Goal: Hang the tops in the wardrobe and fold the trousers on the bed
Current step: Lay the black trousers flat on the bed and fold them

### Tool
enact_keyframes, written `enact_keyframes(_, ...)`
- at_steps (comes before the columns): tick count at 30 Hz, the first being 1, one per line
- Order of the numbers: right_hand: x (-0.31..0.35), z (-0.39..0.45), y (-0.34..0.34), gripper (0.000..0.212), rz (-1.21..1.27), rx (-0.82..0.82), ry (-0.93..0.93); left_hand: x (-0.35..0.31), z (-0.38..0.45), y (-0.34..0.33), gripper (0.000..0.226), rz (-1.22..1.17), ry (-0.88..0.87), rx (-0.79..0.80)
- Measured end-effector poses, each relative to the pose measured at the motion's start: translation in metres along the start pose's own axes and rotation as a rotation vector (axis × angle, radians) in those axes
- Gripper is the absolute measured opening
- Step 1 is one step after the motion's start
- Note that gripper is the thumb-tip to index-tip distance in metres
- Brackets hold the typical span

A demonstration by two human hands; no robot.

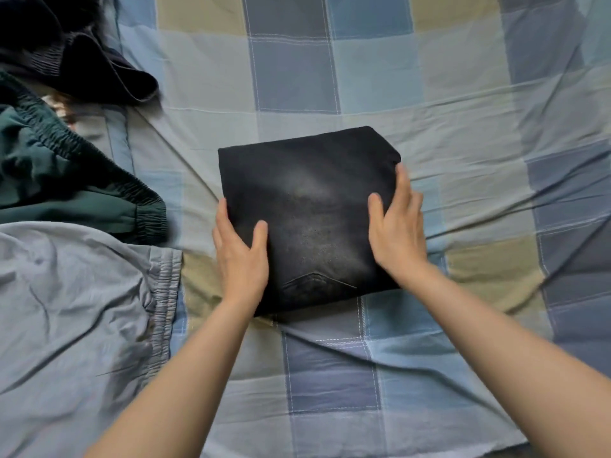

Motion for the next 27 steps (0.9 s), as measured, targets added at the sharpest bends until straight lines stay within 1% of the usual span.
enact_keyframes(1,0.003,-0.015,-0.004,0.062,-0.068,0.029,0.094,0.000,-0.008,-0.004,0.070,0.022,-0.034,0.019)
enact_keyframes(2,0.002,-0.026,-0.008,0.062,-0.141,0.059,0.145,0.002,-0.014,-0.007,0.072,0.067,-0.065,0.027)
enact_keyframes(4,-0.006,-0.033,-0.014,0.061,-0.216,0.084,0.140,0.006,-0.020,-0.010,0.070,0.155,-0.093,0.021)
enact_keyframes(6,-0.009,-0.030,-0.018,0.063,-0.229,0.074,0.137,0.010,-0.021,-0.012,0.066,0.248,-0.121,0.007)
enact_keyframes(9,-0.010,-0.031,-0.024,0.066,-0.269,0.046,0.183,0.012,-0.028,-0.020,0.063,0.366,-0.213,-0.011)
enact_keyframes(12,-0.011,-0.035,-0.027,0.066,-0.273,0.038,0.180,0.014,-0.028,-0.025,0.061,0.349,-0.227,-0.037)
enact_keyframes(18,-0.002,-0.035,-0.017,0.064,-0.240,0.068,0.210,0.002,-0.032,-0.016,0.048,0.282,-0.295,-0.131)
enact_keyframes(21,0.002,-0.044,0.000,0.062,-0.161,0.036,0.219,-0.006,-0.043,-0.004,0.044,0.239,-0.346,-0.152)
enact_keyframes(24,0.008,-0.063,0.025,0.058,-0.197,-0.002,0.259,-0.018,-0.062,0.015,0.042,0.182,-0.369,-0.148)
enact_keyframes(27,0.016,-0.091,0.055,0.055,-0.202,-0.007,0.261,-0.038,-0.092,0.041,0.041,0.189,-0.385,-0.151)
Point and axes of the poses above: each hand's wrist, its own z-axis towards the middle knuckle, its own y-axis out of the back of the hand, x = y × z, the point moved 6 cm from there along z, towards the middle knuckle, and after that the axes turned 1 degree about z, right-handed, at the moved point
